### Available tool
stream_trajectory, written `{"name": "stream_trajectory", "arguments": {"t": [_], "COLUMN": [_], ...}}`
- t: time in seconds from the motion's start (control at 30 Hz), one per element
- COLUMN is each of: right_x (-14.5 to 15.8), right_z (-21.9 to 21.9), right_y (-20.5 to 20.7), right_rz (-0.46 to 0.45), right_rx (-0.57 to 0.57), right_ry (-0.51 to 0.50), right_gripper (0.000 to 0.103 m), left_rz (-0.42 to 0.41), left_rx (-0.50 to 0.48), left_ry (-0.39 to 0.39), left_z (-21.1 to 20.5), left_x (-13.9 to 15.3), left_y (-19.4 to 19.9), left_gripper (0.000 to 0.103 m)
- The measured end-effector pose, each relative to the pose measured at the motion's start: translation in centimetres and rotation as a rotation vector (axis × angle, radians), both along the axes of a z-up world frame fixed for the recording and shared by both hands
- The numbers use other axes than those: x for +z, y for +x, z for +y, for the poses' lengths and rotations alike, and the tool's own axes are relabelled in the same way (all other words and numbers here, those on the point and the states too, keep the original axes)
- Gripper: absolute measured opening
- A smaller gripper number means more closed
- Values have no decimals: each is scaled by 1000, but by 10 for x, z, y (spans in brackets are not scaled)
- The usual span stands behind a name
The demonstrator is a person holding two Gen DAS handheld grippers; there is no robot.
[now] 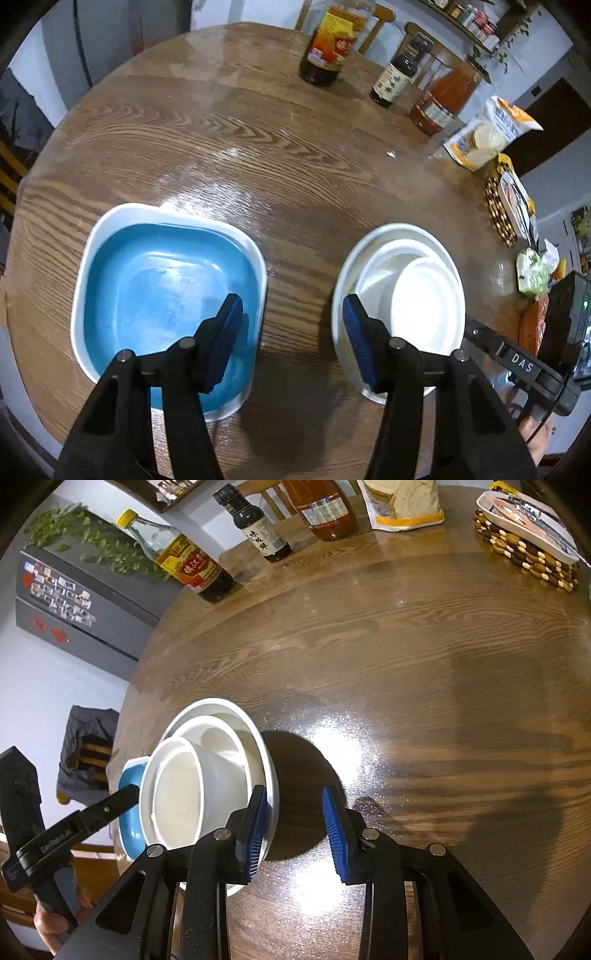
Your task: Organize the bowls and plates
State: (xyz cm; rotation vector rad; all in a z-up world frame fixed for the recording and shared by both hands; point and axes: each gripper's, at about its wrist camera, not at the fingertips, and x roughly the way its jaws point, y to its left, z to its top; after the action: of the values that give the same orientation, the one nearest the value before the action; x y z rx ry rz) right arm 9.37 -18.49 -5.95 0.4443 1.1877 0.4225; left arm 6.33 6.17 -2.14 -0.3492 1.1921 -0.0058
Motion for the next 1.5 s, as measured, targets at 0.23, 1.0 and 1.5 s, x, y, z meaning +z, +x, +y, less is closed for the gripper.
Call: {"name": "stream_trajectory", "arguments": {"t": [0.23, 1.0, 1.5], "right_x": [0, 3, 50], "right_z": [0, 38, 87], "right_y": [1, -14, -14], "right_rz": [-14, -39, -145], "right_rx": [4, 107, 169], "right_ry": [1, 52, 65], "right_gripper": [33, 10, 10], "left_rz": [57, -43, -150], "left_rx": [-31, -42, 59], "left_ry": [61, 224, 229], "left_z": [-11, -19, 27], "left_x": [-19, -9, 36], "left_y": [9, -12, -23], "left_gripper": [54, 3, 3]}}
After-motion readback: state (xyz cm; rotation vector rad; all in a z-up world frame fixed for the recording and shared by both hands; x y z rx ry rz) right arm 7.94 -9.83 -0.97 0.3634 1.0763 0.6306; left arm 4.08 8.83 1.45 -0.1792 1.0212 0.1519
